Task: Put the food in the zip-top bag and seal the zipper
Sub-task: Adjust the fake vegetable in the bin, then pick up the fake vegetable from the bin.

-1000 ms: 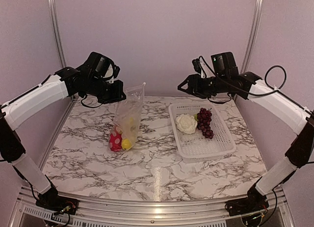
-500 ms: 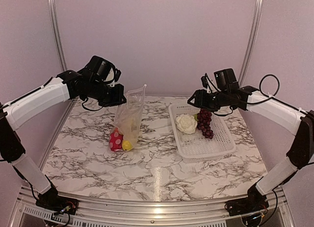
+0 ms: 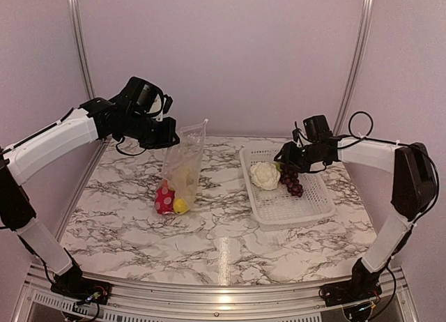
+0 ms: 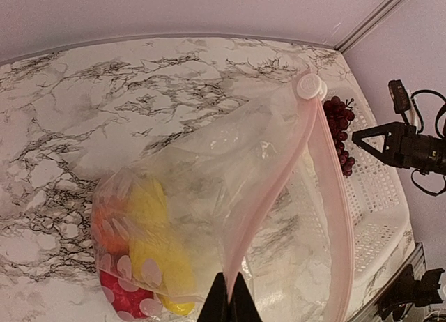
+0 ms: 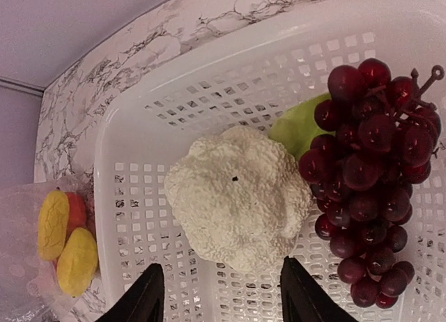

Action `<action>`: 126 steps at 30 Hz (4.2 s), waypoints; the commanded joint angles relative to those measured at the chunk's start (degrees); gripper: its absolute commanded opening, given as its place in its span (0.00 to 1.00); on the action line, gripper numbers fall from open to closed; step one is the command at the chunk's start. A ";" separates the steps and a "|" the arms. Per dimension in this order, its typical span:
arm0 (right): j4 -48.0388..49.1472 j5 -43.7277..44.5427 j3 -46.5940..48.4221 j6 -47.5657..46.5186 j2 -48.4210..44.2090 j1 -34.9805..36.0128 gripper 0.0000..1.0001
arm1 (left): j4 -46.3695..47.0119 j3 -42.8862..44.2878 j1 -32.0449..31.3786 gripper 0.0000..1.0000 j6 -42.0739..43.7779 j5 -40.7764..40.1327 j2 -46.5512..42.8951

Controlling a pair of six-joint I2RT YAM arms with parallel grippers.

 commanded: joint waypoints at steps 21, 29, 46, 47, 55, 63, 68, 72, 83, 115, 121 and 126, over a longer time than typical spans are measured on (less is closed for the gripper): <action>8.92 -1.27 6.17 -1.00 11.05 -0.35 0.35 | -2.16 2.45 -0.12 0.00 0.88 0.21 0.81; 5.75 -2.55 7.77 -3.78 15.59 0.52 0.34 | -2.54 0.41 -0.12 0.00 0.44 -0.63 -1.01; -19.03 3.29 -3.99 -10.91 -11.72 10.90 0.35 | -2.47 -4.45 -0.16 0.00 -0.53 -2.58 -4.58; -20.33 4.21 -2.13 -11.94 -12.48 10.90 0.36 | -2.46 -4.51 -0.18 0.00 -0.61 -2.50 -4.57; -20.24 2.59 4.67 -12.16 -10.77 8.36 0.48 | -2.05 -4.26 -0.14 0.00 -1.10 -1.81 -4.81; -10.26 -2.61 -3.64 -2.68 -11.79 5.74 0.71 | -2.07 -4.86 -0.18 0.00 -1.90 -1.83 -5.48; -5.13 -6.57 -7.27 0.79 -10.39 4.79 0.76 | -1.94 -5.13 -0.15 0.00 -2.45 -1.70 -5.63; -1.43 -8.33 -9.71 1.76 -8.15 4.72 0.77 | -1.95 -5.52 -0.21 0.00 -2.83 -1.74 -5.79; 7.94 -13.05 -13.04 6.43 -1.44 4.74 0.91 | -1.76 -5.19 -0.13 0.00 -2.64 -1.89 -6.06; 15.54 -15.98 -6.62 5.77 2.95 7.54 0.48 | -4.14 -2.94 -0.16 0.00 -0.02 -2.15 -4.57; 3.06 -7.56 0.14 -0.19 0.50 8.31 0.47 | -2.98 -2.32 -0.15 0.00 0.07 -1.40 -3.83; -10.59 1.33 7.15 -9.09 -1.79 9.54 0.49 | -2.76 -1.02 -0.17 0.00 0.32 -1.26 -2.87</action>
